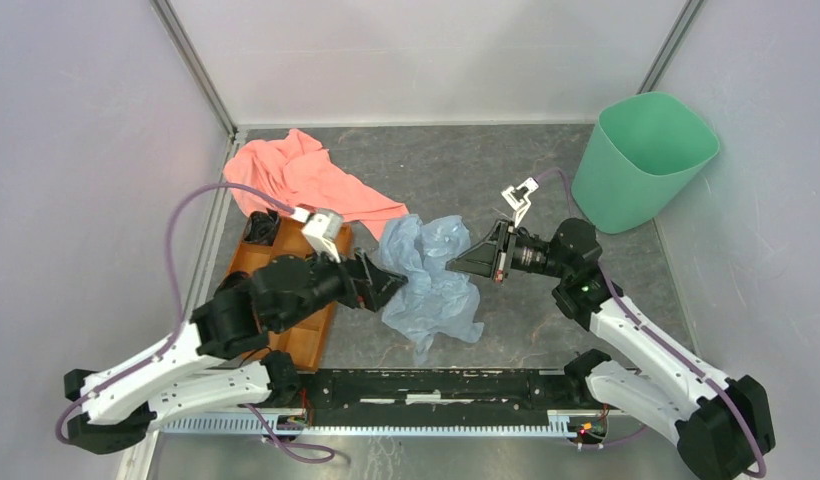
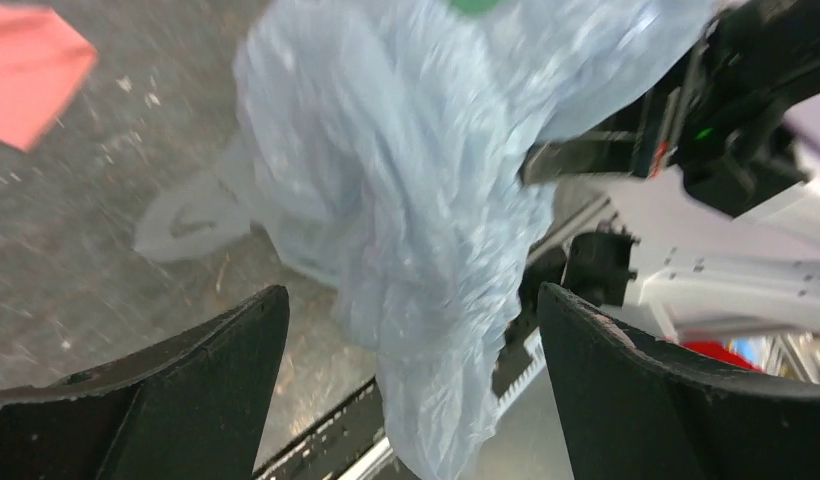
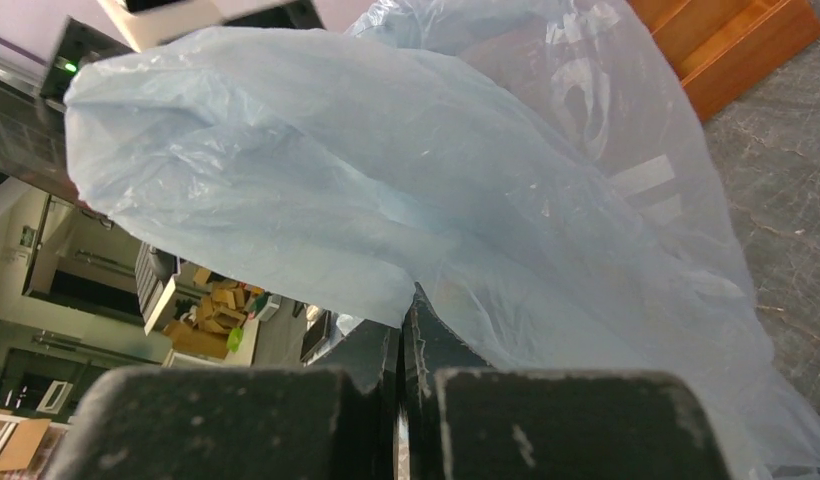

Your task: Put the trash bags into the trash bin

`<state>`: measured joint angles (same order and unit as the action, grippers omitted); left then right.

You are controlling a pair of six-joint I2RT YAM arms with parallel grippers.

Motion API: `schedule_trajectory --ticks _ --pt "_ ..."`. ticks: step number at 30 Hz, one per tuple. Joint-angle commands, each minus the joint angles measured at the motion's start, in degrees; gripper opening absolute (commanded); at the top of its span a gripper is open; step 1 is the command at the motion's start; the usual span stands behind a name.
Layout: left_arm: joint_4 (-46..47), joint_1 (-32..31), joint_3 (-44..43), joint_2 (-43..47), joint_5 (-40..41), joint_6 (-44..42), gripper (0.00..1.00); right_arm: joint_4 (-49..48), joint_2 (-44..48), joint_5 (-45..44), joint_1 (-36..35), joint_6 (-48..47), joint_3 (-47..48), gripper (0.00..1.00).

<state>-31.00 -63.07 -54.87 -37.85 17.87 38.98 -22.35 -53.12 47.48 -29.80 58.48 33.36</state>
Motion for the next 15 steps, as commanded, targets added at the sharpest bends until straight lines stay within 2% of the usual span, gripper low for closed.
schedule_trajectory --ticks 1,5,9,12,15 --pt "10.05 0.05 5.67 0.49 -7.66 5.86 0.97 -2.33 2.32 0.31 0.96 0.36 -2.24 0.0" --pt "8.97 0.07 8.2 0.32 -4.2 10.04 0.73 -5.27 2.71 0.63 1.56 2.21 -4.05 0.0" --pt "6.76 0.08 9.34 1.15 0.24 11.13 0.44 -4.84 3.19 2.0 3.08 2.17 -4.9 0.0" --pt "2.58 0.05 9.34 1.71 3.92 12.27 0.2 -4.47 4.11 4.0 6.48 2.1 -6.45 0.0" --pt "0.02 0.05 10.0 2.81 5.51 13.44 0.03 -4.46 4.51 5.77 11.45 1.53 -9.18 0.0"
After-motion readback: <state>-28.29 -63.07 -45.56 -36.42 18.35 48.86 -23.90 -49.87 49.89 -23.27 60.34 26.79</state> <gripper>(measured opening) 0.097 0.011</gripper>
